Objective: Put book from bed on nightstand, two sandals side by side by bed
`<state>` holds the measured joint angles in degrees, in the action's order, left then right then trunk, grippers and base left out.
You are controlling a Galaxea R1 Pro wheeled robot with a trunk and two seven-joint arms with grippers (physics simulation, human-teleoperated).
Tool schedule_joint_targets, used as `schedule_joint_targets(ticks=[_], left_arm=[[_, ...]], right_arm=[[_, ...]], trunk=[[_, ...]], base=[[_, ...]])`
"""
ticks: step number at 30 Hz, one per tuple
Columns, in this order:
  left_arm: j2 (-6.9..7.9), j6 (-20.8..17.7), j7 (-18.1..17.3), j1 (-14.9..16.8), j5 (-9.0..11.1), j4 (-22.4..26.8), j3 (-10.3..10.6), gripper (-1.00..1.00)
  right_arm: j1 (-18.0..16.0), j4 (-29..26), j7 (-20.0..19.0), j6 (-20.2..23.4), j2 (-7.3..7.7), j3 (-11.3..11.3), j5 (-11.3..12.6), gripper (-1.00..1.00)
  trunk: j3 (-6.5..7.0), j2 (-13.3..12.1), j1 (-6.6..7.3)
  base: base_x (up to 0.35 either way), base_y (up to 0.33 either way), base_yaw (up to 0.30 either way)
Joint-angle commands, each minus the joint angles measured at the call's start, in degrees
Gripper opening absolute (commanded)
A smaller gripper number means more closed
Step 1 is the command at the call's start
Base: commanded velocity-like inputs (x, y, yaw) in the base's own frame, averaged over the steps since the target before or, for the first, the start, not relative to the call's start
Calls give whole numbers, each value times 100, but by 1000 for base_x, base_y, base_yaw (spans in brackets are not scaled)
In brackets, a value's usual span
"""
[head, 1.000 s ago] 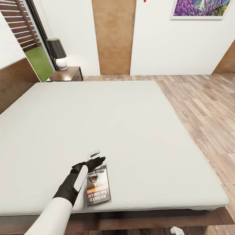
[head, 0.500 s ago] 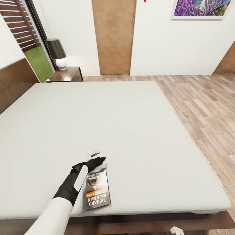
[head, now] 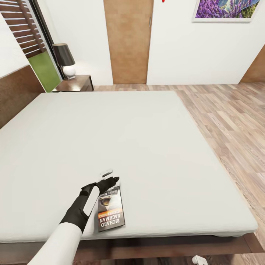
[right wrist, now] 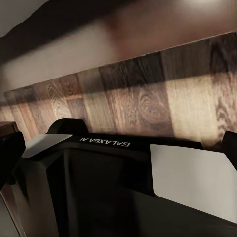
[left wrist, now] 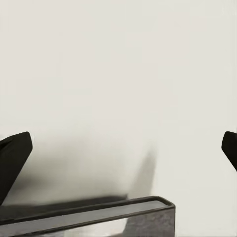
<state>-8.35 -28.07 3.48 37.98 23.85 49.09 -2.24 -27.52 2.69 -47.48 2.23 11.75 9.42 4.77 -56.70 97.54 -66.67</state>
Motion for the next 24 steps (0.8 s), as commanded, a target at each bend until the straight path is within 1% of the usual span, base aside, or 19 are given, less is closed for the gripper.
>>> schedule_joint_targets(ticks=[1, 6, 19, 24], left_arm=[[-4, -50, 56, -1, 50, 4, -14, 100], [-4, -50, 56, -1, 50, 4, -13, 100], [-4, -50, 57, -1, 50, 4, -17, 100], [-5, -50, 58, -1, 50, 4, -18, 100]], right_arm=[[-8, 21, -25, 24, 3, 8, 50, 100], [-8, 21, -25, 24, 1, 6, 50, 100], [-8, 21, -23, 24, 2, 6, 50, 100], [-8, 21, -24, 24, 1, 7, 50, 100]], trunk=[[-5, 2, 1], [-5, 2, 1], [-5, 2, 1], [-5, 2, 1]], base=[[-183, 0, 0], [-205, 0, 0], [-18, 0, 0], [-209, 0, 0]])
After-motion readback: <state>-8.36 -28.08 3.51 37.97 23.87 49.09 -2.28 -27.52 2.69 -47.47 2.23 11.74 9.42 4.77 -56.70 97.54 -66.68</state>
